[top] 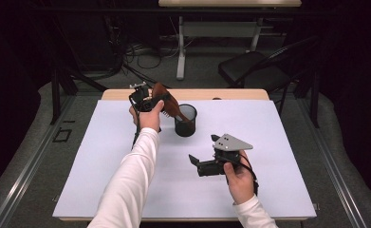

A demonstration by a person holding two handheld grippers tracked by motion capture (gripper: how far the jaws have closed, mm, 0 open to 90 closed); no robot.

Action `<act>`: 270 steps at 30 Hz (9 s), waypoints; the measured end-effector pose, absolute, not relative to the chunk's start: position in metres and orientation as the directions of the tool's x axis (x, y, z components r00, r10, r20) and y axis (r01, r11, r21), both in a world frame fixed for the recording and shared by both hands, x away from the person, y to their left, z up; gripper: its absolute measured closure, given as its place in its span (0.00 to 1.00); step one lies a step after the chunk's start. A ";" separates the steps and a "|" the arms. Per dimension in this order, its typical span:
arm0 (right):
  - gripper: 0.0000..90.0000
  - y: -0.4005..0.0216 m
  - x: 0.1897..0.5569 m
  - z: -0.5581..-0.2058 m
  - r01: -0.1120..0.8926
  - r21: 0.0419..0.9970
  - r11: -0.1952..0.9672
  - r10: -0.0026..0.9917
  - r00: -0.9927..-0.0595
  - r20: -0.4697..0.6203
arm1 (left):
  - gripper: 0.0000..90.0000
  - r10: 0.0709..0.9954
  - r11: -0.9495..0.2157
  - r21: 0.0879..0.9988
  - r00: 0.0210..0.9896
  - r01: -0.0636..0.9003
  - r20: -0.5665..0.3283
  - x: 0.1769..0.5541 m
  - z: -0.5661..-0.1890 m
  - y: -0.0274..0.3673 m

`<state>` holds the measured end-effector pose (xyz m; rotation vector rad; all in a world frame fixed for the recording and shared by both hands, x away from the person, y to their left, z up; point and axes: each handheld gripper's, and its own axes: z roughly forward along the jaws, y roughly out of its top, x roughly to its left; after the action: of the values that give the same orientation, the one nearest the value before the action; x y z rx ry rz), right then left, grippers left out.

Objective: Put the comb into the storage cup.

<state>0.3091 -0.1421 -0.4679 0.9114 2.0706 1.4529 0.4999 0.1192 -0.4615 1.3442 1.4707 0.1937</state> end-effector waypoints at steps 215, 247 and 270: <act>0.00 -0.158 0.314 -0.465 0.268 0.942 0.204 0.762 -0.647 0.019 | 0.01 0.624 -0.242 0.892 0.765 0.381 -0.157 0.383 -0.390 0.187; 0.00 -0.173 0.290 -0.468 0.288 0.918 0.273 0.760 -0.650 -0.022 | 0.01 0.617 -0.186 0.910 0.765 0.371 -0.186 0.329 -0.435 0.236; 0.00 -0.236 0.269 -0.492 0.346 0.917 0.198 0.856 -0.517 0.010 | 0.01 0.675 -0.078 0.909 0.693 0.409 -0.253 0.308 -0.485 0.266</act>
<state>0.2686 -0.2362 -0.4921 1.1157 1.9632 1.2955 0.3079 0.2657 -0.4849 1.7034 0.8789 0.2766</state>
